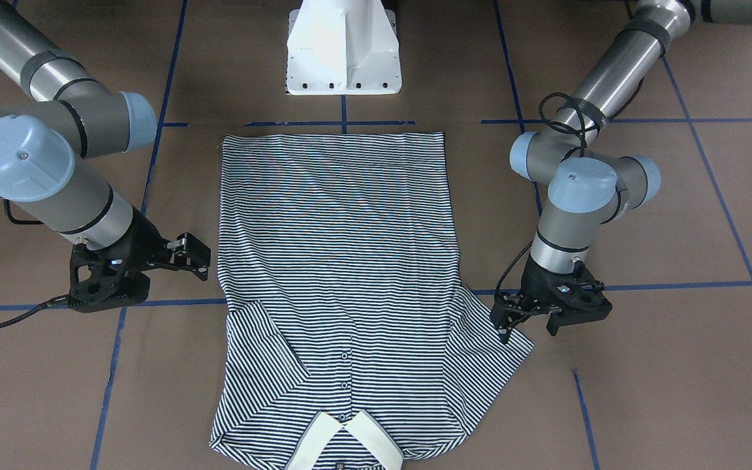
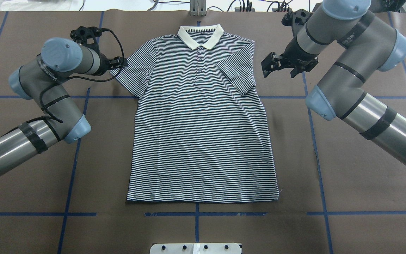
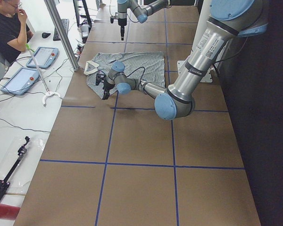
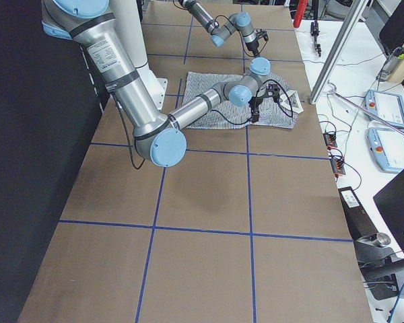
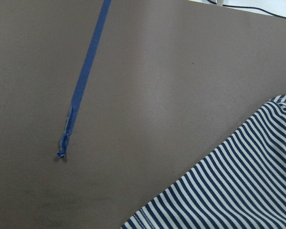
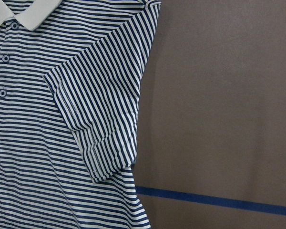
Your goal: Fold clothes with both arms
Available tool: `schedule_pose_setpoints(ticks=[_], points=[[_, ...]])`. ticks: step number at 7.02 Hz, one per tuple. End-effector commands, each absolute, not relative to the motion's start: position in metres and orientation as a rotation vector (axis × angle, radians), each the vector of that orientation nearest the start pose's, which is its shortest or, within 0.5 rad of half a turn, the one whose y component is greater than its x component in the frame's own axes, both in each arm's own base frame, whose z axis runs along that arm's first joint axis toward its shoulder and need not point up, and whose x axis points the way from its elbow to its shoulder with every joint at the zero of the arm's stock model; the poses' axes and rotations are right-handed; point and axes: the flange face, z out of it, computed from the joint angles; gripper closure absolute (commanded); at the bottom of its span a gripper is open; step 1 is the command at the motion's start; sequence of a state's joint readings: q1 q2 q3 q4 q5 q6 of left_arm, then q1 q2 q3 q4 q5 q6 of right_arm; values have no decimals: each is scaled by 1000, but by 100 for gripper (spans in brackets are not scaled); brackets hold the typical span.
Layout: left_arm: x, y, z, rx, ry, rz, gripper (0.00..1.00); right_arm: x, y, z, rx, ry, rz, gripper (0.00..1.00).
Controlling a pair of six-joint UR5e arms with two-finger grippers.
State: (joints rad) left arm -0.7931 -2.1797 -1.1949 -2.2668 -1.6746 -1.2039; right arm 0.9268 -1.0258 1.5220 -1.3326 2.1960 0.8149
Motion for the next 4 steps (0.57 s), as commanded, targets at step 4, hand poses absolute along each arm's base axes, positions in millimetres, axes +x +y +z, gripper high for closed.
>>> schedule_pose_setpoints(ticks=[4], points=[[462, -639, 410, 426, 797, -348, 5, -356, -600, 335, 139, -910, -81, 0]])
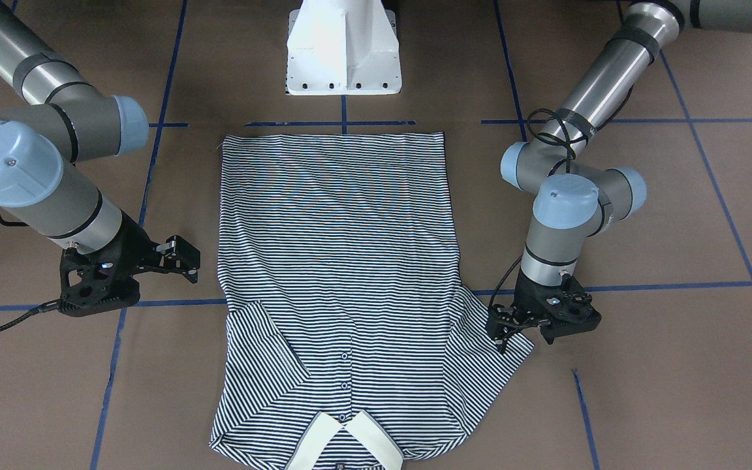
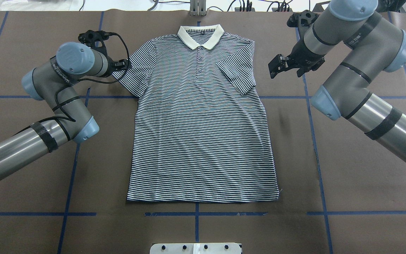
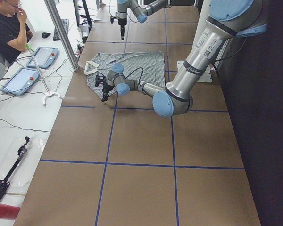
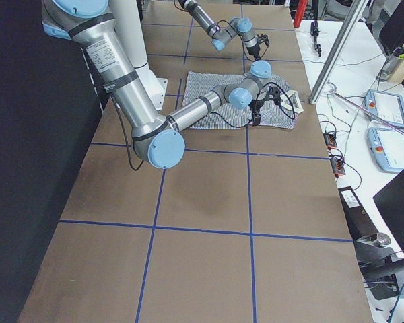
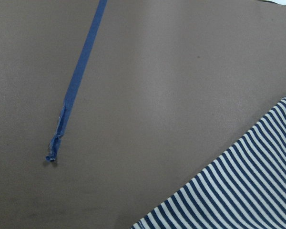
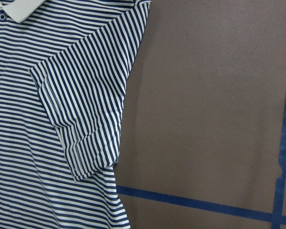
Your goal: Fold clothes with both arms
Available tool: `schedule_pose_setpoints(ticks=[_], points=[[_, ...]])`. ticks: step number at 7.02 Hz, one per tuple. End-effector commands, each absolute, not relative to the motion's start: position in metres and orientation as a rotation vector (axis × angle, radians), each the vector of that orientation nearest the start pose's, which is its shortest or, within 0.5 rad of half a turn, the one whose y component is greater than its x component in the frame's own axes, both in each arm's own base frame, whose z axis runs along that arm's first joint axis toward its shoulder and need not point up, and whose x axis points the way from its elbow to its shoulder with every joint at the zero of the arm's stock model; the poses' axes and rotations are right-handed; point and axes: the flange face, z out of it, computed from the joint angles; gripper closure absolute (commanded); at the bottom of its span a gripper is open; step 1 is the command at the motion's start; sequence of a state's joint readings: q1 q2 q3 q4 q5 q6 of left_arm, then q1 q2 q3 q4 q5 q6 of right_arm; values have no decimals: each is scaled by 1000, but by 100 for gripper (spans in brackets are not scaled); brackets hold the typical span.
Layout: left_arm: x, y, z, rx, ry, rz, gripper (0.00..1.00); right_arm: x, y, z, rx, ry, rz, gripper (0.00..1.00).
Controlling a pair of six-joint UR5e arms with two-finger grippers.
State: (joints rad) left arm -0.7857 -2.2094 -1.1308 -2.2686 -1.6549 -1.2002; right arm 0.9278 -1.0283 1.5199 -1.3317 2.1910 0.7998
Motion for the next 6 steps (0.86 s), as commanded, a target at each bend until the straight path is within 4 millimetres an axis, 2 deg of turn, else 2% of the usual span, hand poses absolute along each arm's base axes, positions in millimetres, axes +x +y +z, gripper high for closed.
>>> schedule_pose_setpoints(ticks=[1, 2, 4, 6], points=[[462, -639, 411, 426, 795, -347, 16, -356, -599, 336, 140, -909, -79, 0], [462, -639, 412, 425, 792, -344, 27, -354, -599, 334, 143, -911, -81, 0], [462, -639, 411, 427, 793, -341, 56, -354, -599, 334, 143, -911, -81, 0], [463, -638, 406, 429, 797, -339, 91, -354, -599, 336, 141, -909, -79, 0]])
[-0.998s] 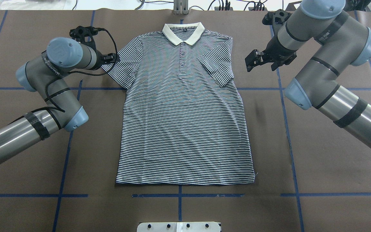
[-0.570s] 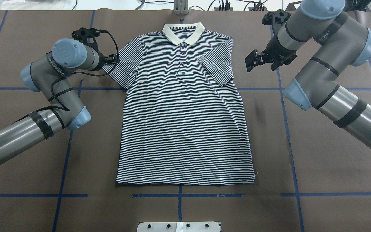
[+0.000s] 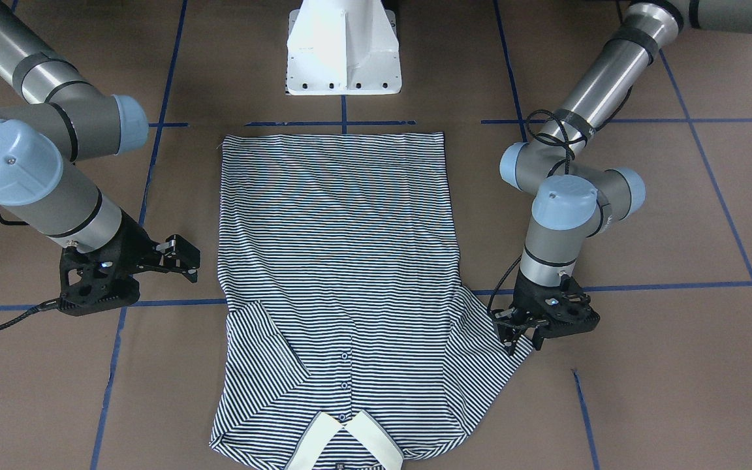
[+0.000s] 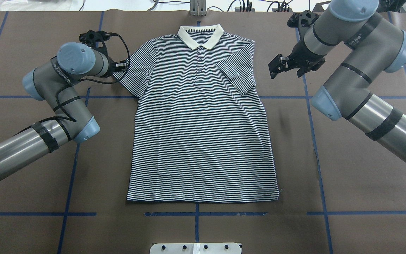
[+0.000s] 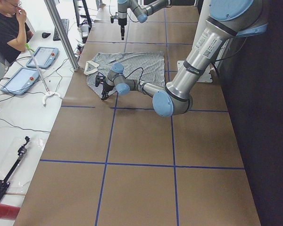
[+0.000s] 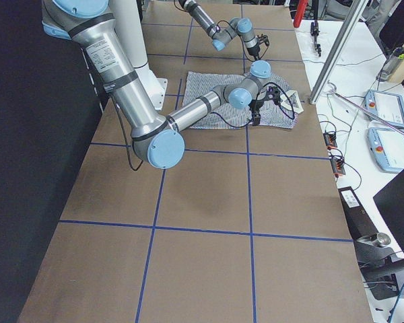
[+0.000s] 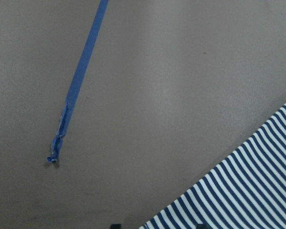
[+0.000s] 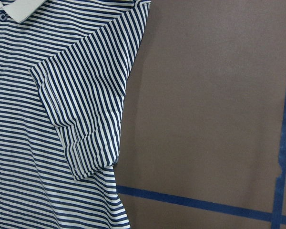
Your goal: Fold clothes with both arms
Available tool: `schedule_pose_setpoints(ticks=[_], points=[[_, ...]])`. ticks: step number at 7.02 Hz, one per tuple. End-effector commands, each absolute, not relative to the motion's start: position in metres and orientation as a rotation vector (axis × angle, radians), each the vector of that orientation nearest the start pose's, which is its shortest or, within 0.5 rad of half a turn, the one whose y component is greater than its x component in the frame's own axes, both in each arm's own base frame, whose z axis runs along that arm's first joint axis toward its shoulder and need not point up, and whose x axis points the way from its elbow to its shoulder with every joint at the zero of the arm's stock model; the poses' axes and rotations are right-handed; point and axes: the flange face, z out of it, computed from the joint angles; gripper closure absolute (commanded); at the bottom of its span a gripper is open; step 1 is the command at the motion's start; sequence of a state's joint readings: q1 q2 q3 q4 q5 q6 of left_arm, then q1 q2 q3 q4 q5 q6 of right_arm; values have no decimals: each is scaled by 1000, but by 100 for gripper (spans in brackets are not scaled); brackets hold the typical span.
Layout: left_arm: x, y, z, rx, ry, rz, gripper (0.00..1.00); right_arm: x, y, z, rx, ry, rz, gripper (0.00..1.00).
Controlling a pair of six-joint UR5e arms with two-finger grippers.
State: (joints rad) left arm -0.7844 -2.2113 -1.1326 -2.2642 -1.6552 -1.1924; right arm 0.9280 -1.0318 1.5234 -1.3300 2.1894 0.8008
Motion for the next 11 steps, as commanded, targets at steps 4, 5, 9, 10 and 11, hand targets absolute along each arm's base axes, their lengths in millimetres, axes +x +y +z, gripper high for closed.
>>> schedule_pose_setpoints(ticks=[4, 5, 9, 10, 11], points=[[453, -618, 301, 393, 875, -314, 100, -352, -596, 344, 149, -905, -78, 0], [461, -623, 262, 368, 897, -352, 100, -351, -596, 344, 151, -905, -77, 0], [554, -657, 206, 285, 902, -457, 100, -346, -588, 347, 157, -905, -78, 0], [559, -660, 217, 301, 905, -460, 100, -345, -588, 347, 159, -903, -76, 0], [560, -660, 219, 301, 908, -458, 56, -347, -587, 348, 158, -901, -77, 0]])
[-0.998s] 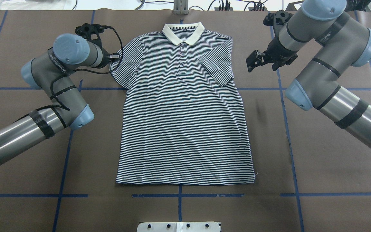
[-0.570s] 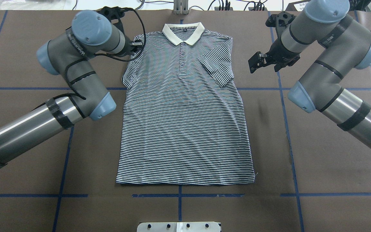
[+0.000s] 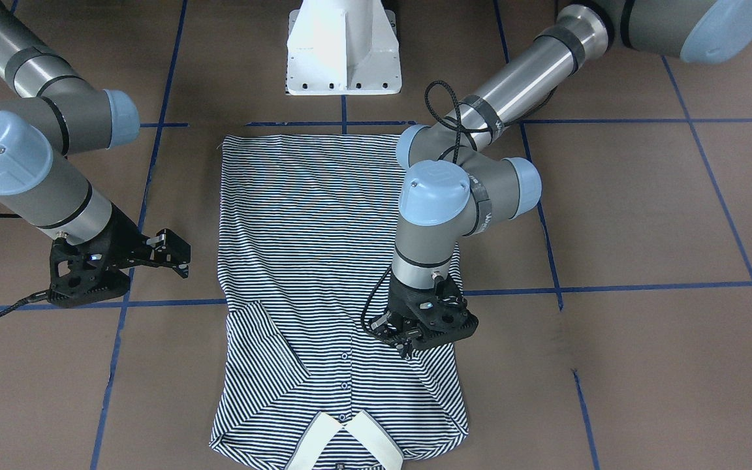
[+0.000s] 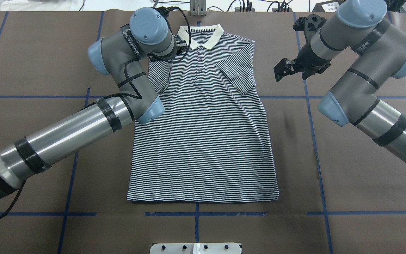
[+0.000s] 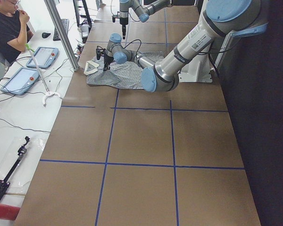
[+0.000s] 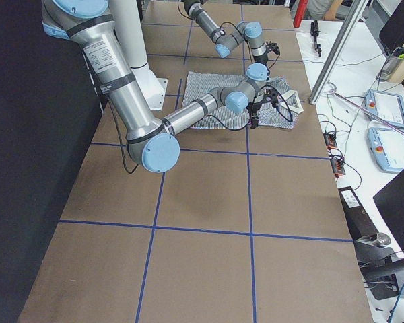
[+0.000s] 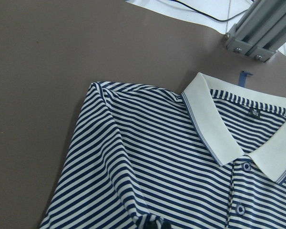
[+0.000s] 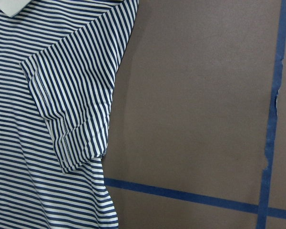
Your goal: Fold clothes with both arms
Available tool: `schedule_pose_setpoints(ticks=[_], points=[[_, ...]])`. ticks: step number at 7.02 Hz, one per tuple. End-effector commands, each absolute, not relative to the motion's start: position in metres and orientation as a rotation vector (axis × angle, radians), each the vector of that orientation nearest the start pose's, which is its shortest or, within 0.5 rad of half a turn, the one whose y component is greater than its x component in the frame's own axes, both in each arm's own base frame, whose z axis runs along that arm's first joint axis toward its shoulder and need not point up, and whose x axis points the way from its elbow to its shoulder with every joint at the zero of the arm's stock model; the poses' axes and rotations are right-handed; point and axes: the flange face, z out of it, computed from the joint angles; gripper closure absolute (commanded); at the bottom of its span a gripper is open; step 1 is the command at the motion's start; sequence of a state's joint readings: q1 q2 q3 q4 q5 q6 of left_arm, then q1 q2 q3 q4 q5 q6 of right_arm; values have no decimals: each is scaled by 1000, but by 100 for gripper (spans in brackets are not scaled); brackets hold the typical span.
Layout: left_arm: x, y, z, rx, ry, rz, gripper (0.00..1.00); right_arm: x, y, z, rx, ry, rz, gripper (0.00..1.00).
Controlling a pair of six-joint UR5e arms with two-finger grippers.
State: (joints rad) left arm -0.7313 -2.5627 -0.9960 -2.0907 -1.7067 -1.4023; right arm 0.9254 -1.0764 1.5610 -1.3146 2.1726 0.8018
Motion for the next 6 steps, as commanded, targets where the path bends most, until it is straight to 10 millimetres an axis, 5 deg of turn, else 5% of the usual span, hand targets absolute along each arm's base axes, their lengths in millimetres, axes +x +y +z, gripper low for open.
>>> schedule_pose_setpoints(ticks=[1, 4, 6], points=[[562, -656, 218, 319, 943, -447, 1, -348, -587, 349, 157, -900, -79, 0], [555, -646, 210, 333, 991, -420, 0, -351, -585, 343, 153, -905, -60, 0], [518, -601, 235, 265, 1025, -338, 0, -350, -542, 340, 108, -936, -1, 0]])
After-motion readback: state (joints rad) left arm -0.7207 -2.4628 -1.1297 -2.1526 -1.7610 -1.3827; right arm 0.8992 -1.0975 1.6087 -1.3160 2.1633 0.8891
